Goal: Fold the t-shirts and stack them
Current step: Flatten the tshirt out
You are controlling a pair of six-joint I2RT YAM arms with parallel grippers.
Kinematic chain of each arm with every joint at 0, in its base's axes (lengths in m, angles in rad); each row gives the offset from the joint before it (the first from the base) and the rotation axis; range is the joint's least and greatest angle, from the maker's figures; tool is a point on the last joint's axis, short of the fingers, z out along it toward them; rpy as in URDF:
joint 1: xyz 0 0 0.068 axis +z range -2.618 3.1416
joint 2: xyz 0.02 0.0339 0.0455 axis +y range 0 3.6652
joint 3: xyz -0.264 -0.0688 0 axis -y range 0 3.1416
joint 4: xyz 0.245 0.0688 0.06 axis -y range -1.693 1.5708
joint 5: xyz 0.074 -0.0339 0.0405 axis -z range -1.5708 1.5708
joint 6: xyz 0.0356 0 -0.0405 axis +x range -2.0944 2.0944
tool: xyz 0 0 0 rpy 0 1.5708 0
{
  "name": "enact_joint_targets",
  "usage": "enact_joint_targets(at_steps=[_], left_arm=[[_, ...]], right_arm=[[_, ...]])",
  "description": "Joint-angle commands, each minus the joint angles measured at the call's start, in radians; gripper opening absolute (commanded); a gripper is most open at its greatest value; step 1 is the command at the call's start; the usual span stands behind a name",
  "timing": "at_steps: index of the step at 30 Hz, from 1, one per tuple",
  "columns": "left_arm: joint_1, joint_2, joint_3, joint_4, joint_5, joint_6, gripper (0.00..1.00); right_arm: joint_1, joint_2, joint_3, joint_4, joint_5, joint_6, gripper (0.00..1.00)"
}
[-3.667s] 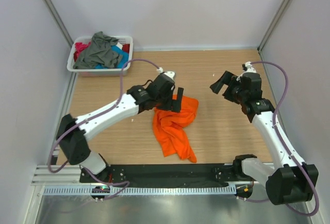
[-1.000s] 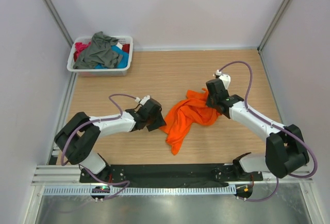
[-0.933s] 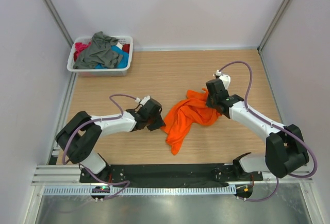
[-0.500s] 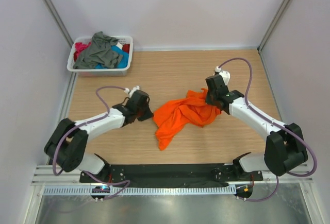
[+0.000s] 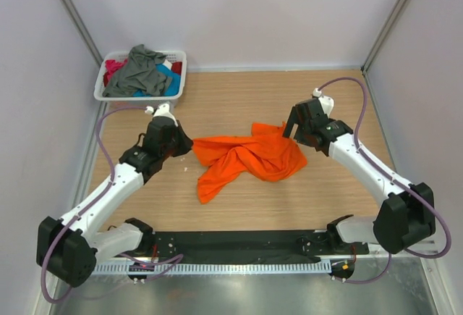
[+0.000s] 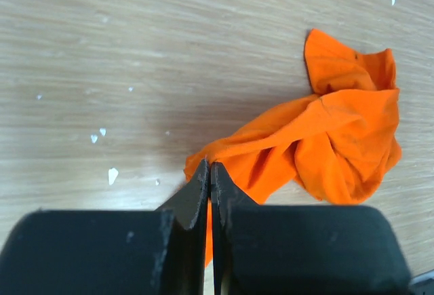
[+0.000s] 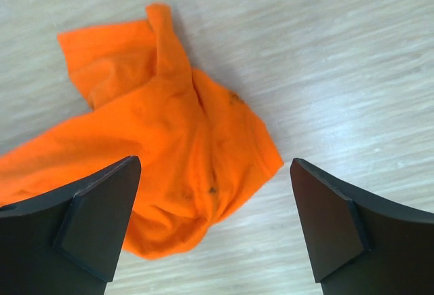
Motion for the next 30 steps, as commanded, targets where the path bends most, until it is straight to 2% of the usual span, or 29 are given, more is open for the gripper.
enact_joint_targets(at_steps=[1,6,10,13,22,25,27,30], left_arm=[[0.0,-0.022,-0.001,-0.059,-0.007,-0.043,0.0],[0.0,-0.078,-0.081,-0.022,0.002,-0.104,0.0],[0.0,-0.117,-0.111,-0.011,-0.01,-0.107,0.0],[-0.001,-0.13,-0.108,-0.03,-0.025,-0.1,0.0],[0.0,-0.128,-0.117,-0.036,-0.019,-0.095,0.0],[0.0,-0.121,-0.114,-0.034,-0.016,-0.095,0.0],[0.0,-0.121,-0.113,-0.034,-0.013,-0.092,0.0],[-0.001,-0.122,-0.108,-0.031,-0.004,-0.084,0.0]], right_arm=[[-0.043,0.039,0.075,0.094,0.011,0.001,0.98],[-0.045,0.249,0.156,0.223,-0.018,-0.083,0.96],[-0.042,0.41,0.224,0.242,-0.07,-0.082,0.92],[-0.043,0.487,0.247,0.246,-0.044,-0.08,0.91],[-0.043,0.518,0.238,0.323,-0.021,-0.106,0.78],[-0.043,0.55,0.252,0.341,-0.042,-0.114,0.71],[-0.043,0.576,0.261,0.34,-0.047,-0.112,0.63],[-0.045,0.599,0.267,0.34,-0.044,-0.12,0.57]])
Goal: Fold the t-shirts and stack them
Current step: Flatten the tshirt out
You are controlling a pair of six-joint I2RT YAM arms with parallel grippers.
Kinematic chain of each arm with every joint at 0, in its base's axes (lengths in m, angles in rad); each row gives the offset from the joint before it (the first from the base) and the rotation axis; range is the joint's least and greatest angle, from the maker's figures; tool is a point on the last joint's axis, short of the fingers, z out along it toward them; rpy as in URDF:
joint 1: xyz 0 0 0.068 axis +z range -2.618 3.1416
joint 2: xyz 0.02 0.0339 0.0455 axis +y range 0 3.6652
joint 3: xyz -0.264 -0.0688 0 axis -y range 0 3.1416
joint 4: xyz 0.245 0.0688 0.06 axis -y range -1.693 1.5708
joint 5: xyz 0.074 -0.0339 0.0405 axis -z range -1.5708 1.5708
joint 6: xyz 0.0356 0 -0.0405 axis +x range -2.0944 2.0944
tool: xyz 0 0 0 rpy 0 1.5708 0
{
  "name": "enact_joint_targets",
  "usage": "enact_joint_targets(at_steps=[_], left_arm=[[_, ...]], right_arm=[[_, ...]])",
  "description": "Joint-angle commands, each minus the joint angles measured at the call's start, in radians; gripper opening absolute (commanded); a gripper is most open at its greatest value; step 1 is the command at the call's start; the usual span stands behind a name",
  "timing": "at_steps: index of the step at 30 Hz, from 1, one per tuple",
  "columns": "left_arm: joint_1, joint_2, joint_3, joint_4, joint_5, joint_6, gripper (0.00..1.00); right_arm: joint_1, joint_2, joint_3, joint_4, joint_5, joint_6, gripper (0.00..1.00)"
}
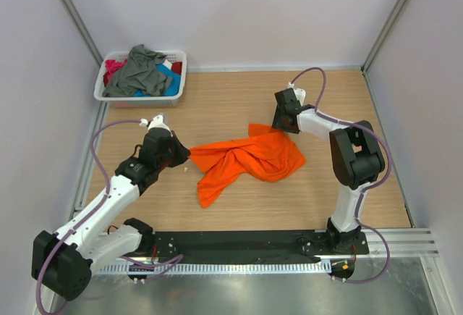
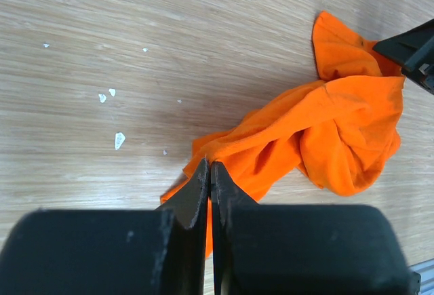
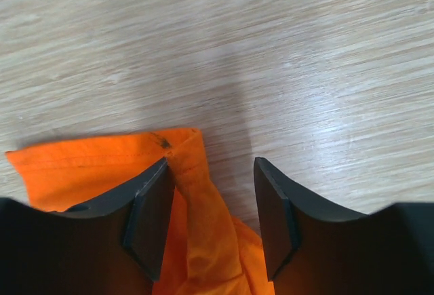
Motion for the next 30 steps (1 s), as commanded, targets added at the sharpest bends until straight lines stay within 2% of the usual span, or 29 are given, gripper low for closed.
enact_joint_targets(at_steps=[1,4,5,6,7,12,15,21,24,30], left_arm=[[0.0,-0.005,0.01,0.011,0.005,0.016,0.0],[0.0,-0.002,0.015,0.012,0.008,0.023,0.0],[0.0,0.001,0.015,0.012,0.006,0.023,0.0],[-0.001,0.005,0.018,0.012,0.003,0.023,0.0],[0.0,0.006,0.026,0.012,0.0,0.023,0.0],[0.003,0.052,0.143,-0.035,-0.085,0.096,0.0],[0.028,0.105,0.362,-0.072,-0.121,0.19,0.0],[0.068,0.143,0.683,-0.063,-0.118,0.347,0.0],[0.068,0.135,0.786,-0.062,-0.099,0.375,0.0],[0.068,0.063,0.865,-0.089,-0.089,0.392,0.0]], right_arm=[[0.002,0.022,0.039,0.028,0.008,-0.015,0.55],[0.001,0.025,0.048,0.035,0.029,-0.026,0.37],[0.002,0.025,0.053,0.036,0.044,-0.027,0.19],[0.002,0.026,0.06,0.033,0.054,-0.034,0.07],[0.002,0.026,0.089,0.027,0.066,-0.038,0.01],[0.002,-0.033,0.217,-0.03,0.153,-0.104,0.01],[0.002,-0.115,0.341,-0.039,0.205,-0.167,0.01],[0.01,-0.288,0.513,-0.038,0.222,-0.314,0.01],[0.025,-0.382,0.55,-0.022,0.245,-0.394,0.01],[0.062,-0.529,0.62,-0.044,0.271,-0.494,0.01]])
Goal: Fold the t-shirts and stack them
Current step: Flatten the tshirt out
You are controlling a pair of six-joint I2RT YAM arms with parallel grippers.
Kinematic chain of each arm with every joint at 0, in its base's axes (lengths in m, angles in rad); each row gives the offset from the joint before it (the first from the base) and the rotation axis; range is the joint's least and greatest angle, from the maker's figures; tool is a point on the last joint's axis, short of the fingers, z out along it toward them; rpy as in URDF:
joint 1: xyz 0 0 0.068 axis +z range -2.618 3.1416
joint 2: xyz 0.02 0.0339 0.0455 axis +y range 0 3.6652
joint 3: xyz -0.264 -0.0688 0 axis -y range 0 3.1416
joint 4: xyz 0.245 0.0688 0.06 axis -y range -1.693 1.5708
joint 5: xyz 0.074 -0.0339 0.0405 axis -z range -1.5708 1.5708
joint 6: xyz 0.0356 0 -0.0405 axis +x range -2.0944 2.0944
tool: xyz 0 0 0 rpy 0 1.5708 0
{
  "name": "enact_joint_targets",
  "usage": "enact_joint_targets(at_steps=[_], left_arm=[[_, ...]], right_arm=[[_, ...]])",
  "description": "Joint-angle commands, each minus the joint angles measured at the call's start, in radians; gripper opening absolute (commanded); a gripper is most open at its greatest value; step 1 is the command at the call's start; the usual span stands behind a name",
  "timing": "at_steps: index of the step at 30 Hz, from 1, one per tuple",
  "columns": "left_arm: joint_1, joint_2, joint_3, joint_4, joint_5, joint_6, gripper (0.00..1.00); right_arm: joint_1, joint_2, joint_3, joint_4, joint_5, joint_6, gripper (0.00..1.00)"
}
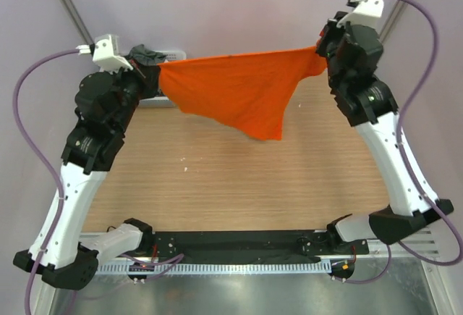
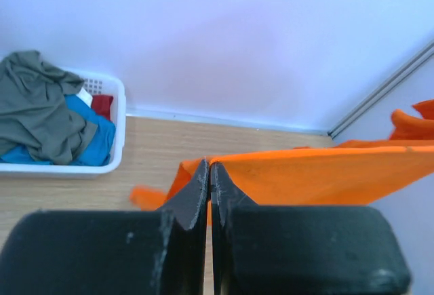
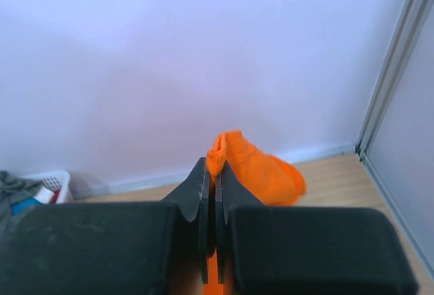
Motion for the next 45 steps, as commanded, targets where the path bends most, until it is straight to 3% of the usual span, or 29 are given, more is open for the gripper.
enact_joint_targets(at_steps=[1,7,12,19,26,34,39,45], left_arm=[[0.004,-0.049,0.05,-0.027,0.003,0.059,0.0],[0.004,-0.048,0.191,-0.152,0.009,0.059,0.0],[0.004,-0.072,0.196,-0.17,0.072,0.044,0.0],[0.004,-0.004,0.246,-0.287,0.013,0.016,0.0],[0.004,0.127,0.318,-0.293,-0.115,0.017,0.0],[0.047,0.276,0.403,-0.317,-0.241,0.036,0.0],[0.147,0.271,0.291,-0.305,-0.189,-0.013,0.0],[0.182,0.253,0.115,-0.247,-0.129,-0.021,0.0]], right_arm=[[0.026,-0.056,0.069,-0.025,0.044,-0.116,0.01],[0.083,-0.068,0.211,-0.159,0.089,-0.167,0.01],[0.096,-0.114,0.184,-0.177,0.057,-0.162,0.01],[0.097,-0.093,0.193,-0.259,0.084,-0.15,0.01],[0.097,0.019,0.184,-0.225,0.21,-0.202,0.01],[0.096,0.208,0.147,-0.082,0.13,-0.175,0.01],[0.096,0.302,0.142,-0.061,0.174,-0.133,0.01],[0.092,0.334,0.044,-0.029,0.168,-0.082,0.01]])
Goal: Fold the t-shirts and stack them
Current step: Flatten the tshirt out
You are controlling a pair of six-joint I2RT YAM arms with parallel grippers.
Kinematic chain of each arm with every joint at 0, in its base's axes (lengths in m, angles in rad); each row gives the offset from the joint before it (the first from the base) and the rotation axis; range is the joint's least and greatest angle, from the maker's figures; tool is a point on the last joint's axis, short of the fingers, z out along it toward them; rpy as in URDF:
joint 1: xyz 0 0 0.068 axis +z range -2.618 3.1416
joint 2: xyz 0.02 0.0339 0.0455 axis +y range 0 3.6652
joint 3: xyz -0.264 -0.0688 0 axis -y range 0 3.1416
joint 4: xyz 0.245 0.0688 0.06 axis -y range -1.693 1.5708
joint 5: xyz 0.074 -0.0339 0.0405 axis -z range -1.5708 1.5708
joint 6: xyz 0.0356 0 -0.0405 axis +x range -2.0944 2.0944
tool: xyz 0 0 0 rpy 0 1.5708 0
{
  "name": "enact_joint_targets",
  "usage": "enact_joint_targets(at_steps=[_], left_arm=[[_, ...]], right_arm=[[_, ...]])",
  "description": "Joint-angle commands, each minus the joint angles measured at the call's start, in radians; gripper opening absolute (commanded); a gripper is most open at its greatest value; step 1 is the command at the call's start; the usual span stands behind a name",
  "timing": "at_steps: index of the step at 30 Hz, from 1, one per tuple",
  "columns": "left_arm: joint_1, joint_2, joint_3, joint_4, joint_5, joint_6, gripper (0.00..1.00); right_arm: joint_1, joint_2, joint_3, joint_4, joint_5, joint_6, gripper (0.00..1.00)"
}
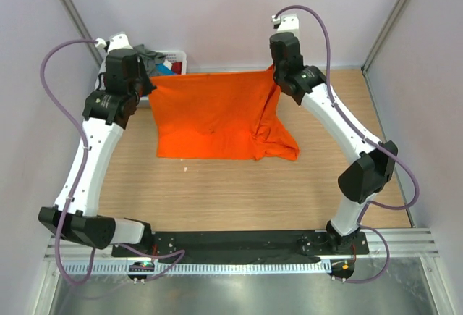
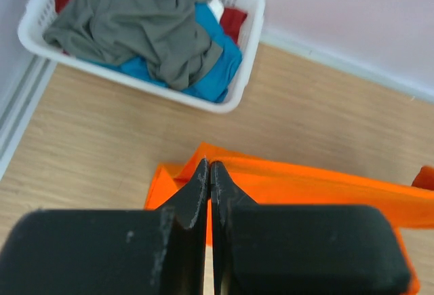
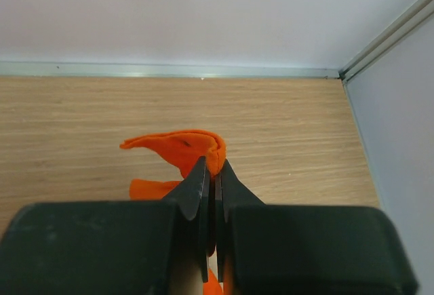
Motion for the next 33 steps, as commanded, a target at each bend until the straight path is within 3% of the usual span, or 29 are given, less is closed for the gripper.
enact_joint_targets(at_steps=[1,5,8,12,16,25,33], left_arm=[[0.019,-0.016,-0.055,0.06,0.04,-0.006,0.0],[0.08,0.065,0.049,0.086,0.16,-0.004,0.0],[0.097,0.149,0.234,0.086,0.218,0.011,0.0],[0.099,0.208,0.455,0.065,0.237,0.045,0.0],[0.099,0.196,0.532,0.073,0.254,0.054,0.0],[0.099,0.047,0.448,0.103,0.298,0.051,0.0],[0.097,-0.103,0.372,0.048,0.413,0.02,0.0]], right_arm=[[-0.015,-0.025,-0.04,0.084,0.018,0.035,0.01],[-0.055,0.037,0.052,0.06,-0.031,0.025,0.01],[-0.07,0.114,0.324,-0.011,-0.003,-0.04,0.01],[-0.072,0.142,0.51,-0.01,0.013,-0.14,0.01],[-0.07,0.029,0.465,0.082,0.01,-0.209,0.01],[-0.065,-0.189,0.302,0.156,-0.013,-0.209,0.01],[-0.05,-0.333,0.268,-0.009,-0.058,-0.173,0.01]])
